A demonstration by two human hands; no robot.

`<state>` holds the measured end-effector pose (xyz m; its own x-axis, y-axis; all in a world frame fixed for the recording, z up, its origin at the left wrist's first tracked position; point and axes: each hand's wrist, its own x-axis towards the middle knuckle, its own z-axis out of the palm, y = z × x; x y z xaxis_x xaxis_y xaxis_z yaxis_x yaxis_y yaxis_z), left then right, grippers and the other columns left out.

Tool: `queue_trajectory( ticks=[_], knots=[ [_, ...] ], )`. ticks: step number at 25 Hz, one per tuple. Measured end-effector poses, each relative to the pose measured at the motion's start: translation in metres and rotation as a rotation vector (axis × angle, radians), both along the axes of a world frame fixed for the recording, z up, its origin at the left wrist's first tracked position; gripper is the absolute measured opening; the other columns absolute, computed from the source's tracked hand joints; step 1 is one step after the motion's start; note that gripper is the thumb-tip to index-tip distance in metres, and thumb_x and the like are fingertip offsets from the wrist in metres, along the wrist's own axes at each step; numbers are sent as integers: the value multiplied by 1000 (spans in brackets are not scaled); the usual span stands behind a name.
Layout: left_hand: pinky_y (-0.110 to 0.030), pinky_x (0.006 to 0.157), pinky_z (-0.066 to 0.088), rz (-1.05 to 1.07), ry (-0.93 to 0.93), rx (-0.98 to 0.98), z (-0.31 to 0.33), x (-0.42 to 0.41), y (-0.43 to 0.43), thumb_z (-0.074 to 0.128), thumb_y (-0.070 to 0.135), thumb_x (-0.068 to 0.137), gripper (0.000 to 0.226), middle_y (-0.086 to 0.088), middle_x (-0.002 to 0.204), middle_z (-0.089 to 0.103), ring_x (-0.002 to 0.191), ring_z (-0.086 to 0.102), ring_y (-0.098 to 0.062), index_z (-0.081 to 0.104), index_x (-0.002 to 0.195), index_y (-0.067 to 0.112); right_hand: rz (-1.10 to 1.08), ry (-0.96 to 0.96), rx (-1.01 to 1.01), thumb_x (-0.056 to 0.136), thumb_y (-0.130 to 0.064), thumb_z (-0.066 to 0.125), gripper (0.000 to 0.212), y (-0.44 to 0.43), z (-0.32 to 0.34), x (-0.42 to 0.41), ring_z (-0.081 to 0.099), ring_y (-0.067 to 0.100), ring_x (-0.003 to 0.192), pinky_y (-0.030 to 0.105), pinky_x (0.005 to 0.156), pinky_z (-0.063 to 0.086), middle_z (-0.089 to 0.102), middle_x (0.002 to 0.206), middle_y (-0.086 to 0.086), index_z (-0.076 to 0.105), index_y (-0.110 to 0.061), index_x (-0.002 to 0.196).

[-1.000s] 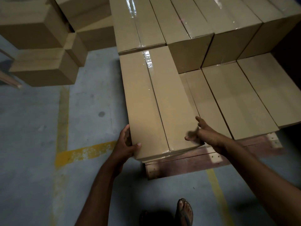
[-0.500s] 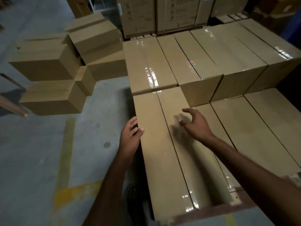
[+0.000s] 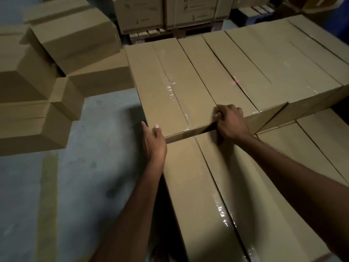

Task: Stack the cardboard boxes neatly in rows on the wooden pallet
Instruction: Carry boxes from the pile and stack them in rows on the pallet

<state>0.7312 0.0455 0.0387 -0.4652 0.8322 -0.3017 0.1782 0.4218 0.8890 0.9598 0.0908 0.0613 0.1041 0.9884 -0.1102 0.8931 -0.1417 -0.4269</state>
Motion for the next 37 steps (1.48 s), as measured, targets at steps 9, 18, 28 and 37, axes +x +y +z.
queue_trajectory(
  ticks=[9,18,28,37],
  knots=[
    [-20,109,33,63,3,-3,-24,-13,17,48,18,108,49,-6,156,47,141,48,-22,39,156,11,-166,-4,-38,93,-23,55,26,53,8,-1,70,34,90,43,81,60,74,97,12,77,-15,104],
    [-24,108,34,25,10,-41,-21,-20,16,47,20,109,52,-5,159,43,143,45,-22,34,159,17,-139,158,-32,95,-14,59,29,62,8,-3,70,29,96,43,85,62,74,109,11,74,-13,118],
    [-19,107,35,30,-144,8,-8,-17,10,50,9,107,53,-7,156,46,127,47,-4,35,157,10,-316,272,-151,90,-11,60,18,76,13,2,72,33,90,46,81,63,74,98,16,72,-3,101],
    [-18,107,41,7,-259,33,-10,-21,-5,57,5,103,55,-9,149,54,127,55,-7,39,155,8,-389,233,-180,99,-16,57,15,85,15,5,58,27,93,35,80,54,60,104,15,57,-6,110]
  ],
)
